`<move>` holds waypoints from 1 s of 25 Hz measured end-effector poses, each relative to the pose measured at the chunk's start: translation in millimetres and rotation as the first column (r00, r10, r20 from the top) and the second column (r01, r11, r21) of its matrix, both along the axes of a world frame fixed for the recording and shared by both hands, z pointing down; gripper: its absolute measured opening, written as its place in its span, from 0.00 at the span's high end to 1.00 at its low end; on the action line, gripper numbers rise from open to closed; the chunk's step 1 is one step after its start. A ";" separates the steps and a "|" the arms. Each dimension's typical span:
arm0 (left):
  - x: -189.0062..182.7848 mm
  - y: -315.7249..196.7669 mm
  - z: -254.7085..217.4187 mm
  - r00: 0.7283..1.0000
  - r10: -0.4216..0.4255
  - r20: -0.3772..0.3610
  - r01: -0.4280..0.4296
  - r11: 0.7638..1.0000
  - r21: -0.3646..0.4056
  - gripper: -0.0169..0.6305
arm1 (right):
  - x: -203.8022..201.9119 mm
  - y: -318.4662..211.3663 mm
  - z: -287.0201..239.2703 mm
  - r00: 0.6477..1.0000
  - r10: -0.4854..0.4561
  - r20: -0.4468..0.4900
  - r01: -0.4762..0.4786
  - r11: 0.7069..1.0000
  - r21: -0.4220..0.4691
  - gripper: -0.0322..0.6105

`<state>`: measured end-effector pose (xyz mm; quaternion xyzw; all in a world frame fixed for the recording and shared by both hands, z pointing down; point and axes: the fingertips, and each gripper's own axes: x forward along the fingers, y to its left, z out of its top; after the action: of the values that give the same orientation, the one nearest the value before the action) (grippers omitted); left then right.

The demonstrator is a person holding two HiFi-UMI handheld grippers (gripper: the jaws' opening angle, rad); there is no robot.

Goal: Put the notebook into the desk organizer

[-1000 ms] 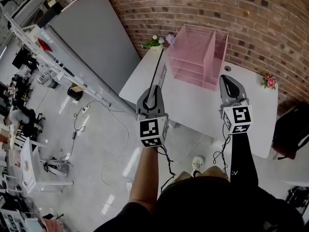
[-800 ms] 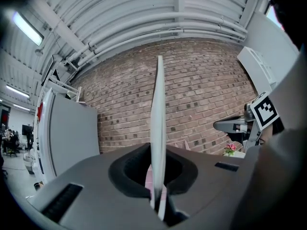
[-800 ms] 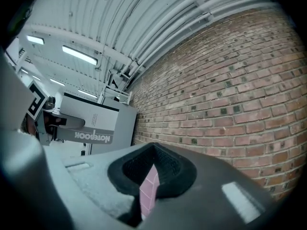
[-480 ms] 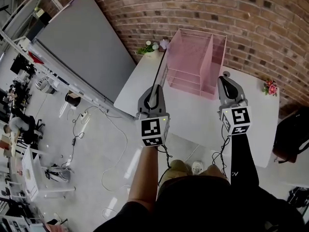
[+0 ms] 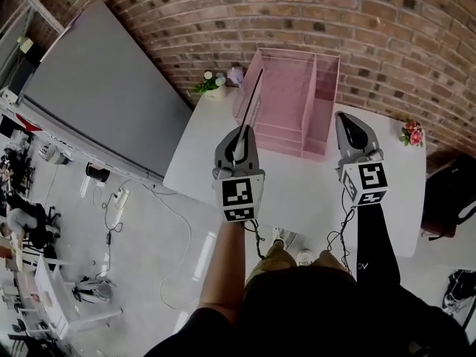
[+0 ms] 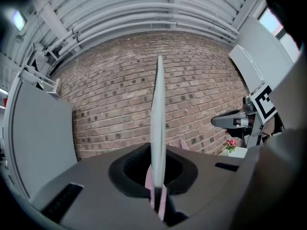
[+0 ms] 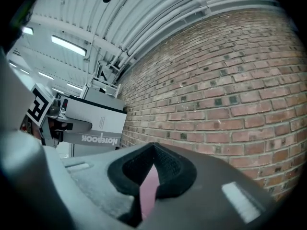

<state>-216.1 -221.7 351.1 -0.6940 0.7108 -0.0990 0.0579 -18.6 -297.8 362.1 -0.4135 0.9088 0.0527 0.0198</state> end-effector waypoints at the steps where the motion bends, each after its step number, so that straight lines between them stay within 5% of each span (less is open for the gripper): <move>1: -2.9 -10.9 0.2 1.000 0.014 -0.001 -0.014 1.000 -0.001 0.95 | -1.9 -7.4 -1.0 1.000 0.012 0.000 -0.012 1.000 -0.001 0.95; 21: -36.7 -189.7 30.1 0.975 0.203 0.091 -0.190 0.973 -0.130 0.95 | -14.8 -104.7 2.6 0.972 0.227 0.069 -0.223 0.973 -0.061 0.95; 25: -40.4 -210.8 35.5 0.965 0.194 0.175 -0.170 0.975 -0.142 0.95 | -16.6 -112.9 5.8 0.964 0.264 0.020 -0.263 0.964 -0.047 0.95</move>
<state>-256.5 -432.4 386.6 -0.7461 0.6277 -0.2032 0.0896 -35.2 -410.7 367.9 -0.5315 0.8464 0.0296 0.0152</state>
